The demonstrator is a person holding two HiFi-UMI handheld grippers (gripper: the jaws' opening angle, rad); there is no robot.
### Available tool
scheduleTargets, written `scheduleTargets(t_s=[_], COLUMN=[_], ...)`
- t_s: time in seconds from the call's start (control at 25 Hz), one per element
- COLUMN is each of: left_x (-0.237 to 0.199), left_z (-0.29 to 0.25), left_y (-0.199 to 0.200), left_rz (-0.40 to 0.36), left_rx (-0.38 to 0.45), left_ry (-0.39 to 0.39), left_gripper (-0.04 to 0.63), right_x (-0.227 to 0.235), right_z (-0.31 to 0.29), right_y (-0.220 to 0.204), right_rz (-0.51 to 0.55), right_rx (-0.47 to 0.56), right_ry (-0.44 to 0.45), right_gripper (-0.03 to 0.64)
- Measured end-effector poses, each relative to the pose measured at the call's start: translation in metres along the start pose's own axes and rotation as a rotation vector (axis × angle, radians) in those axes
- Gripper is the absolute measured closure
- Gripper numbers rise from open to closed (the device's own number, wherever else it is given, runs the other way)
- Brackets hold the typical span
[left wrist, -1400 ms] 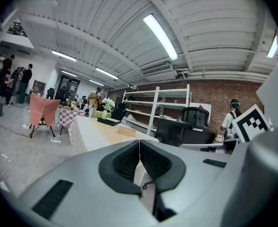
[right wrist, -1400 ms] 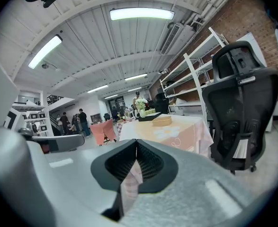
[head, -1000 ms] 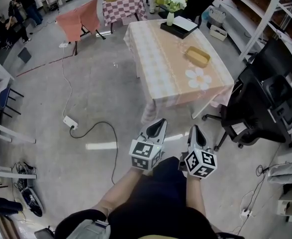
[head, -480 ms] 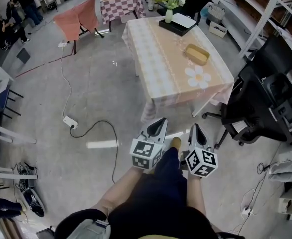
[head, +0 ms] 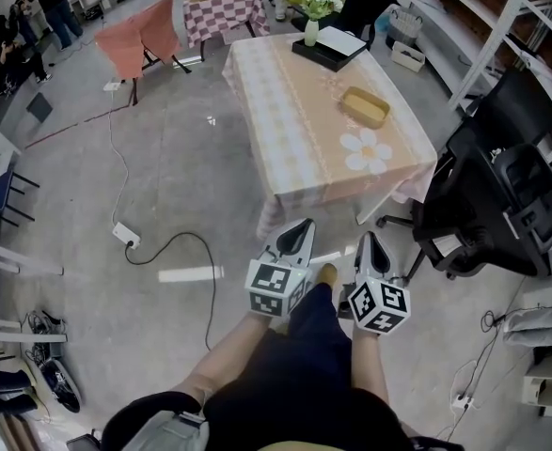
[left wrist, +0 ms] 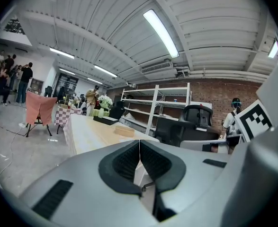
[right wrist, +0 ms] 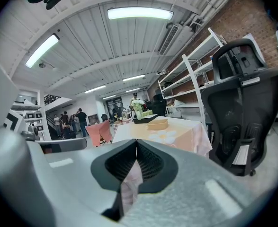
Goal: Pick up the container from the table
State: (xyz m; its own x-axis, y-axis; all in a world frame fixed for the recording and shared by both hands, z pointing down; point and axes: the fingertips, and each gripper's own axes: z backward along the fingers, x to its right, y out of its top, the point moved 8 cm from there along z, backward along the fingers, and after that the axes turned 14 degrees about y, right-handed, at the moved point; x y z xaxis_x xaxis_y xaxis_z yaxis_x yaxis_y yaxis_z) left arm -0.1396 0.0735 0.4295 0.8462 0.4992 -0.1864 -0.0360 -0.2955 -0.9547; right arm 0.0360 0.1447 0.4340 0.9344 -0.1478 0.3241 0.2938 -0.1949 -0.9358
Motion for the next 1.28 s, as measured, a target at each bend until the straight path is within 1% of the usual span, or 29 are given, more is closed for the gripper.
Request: scheduleTargets(t_s=[0.2, 0.48, 1.0, 1.28], left_x=[0.007, 0.019, 0.032, 0.040], left_z=[-0.025, -0.070, -0.142, -0.182], left_y=[0.005, 0.008, 0.020, 0.026], left_rz=[0.001, 0.006, 0.012, 0.029], left_rx=[0.000, -0.014, -0.034, -0.030], left_ry=[-0.002, -0.007, 0.015, 0.047], left_gripper=[0.585, 0.584, 0.585, 0.584], right_x=[0.019, 0.051, 0.109, 0.144], right_z=[-0.014, -0.043, -0.086, -0.111], right_y=[0.011, 0.025, 0.054, 0.066], right_rz=[0.002, 0.002, -0.010, -0.012], right_rx=[0.004, -0.008, -0.016, -0.035], right_ry=[-0.010, -0.001, 0.002, 0.029], right_gripper=[0.614, 0.614, 0.614, 0.614])
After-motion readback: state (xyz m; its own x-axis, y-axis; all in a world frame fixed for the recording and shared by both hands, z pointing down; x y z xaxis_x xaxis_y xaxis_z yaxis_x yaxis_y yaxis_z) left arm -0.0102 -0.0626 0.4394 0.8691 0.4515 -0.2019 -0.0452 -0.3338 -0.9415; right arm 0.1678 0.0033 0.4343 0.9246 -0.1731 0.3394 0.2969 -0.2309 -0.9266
